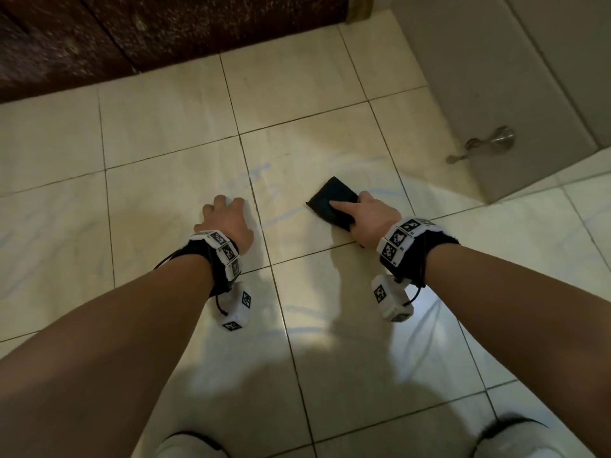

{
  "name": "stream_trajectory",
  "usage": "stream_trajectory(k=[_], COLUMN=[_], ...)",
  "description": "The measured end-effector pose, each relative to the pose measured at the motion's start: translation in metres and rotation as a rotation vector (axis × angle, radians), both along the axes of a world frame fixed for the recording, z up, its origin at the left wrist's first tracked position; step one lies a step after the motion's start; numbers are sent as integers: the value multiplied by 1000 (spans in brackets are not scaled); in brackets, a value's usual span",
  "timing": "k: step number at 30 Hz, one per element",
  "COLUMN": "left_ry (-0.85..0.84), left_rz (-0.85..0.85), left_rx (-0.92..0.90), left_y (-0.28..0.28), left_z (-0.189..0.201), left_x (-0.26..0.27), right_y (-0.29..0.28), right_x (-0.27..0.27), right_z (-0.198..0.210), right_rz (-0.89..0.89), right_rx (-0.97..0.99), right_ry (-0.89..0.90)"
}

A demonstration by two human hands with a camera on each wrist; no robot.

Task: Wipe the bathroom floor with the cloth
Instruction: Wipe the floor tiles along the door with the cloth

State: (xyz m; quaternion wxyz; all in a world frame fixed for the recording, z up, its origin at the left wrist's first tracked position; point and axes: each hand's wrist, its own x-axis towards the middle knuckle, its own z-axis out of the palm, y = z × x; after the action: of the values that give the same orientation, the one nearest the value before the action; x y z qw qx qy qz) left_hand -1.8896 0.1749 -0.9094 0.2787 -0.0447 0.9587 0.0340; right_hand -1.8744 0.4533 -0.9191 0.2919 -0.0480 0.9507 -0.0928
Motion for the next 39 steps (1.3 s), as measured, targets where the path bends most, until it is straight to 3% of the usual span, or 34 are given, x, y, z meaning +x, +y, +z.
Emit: stream_trajectory(k=[14, 39], left_ry=[-21, 32], left_rz=[-11, -40], left_rx=[-2, 7], left_y=[0, -4], left_z=[-7, -6], left_x=[-6, -5], right_y=[102, 44], right_x=[-8, -72], right_z=[4, 2], right_rz=[-504, -566], right_rx=[4, 154], right_ry=[37, 28])
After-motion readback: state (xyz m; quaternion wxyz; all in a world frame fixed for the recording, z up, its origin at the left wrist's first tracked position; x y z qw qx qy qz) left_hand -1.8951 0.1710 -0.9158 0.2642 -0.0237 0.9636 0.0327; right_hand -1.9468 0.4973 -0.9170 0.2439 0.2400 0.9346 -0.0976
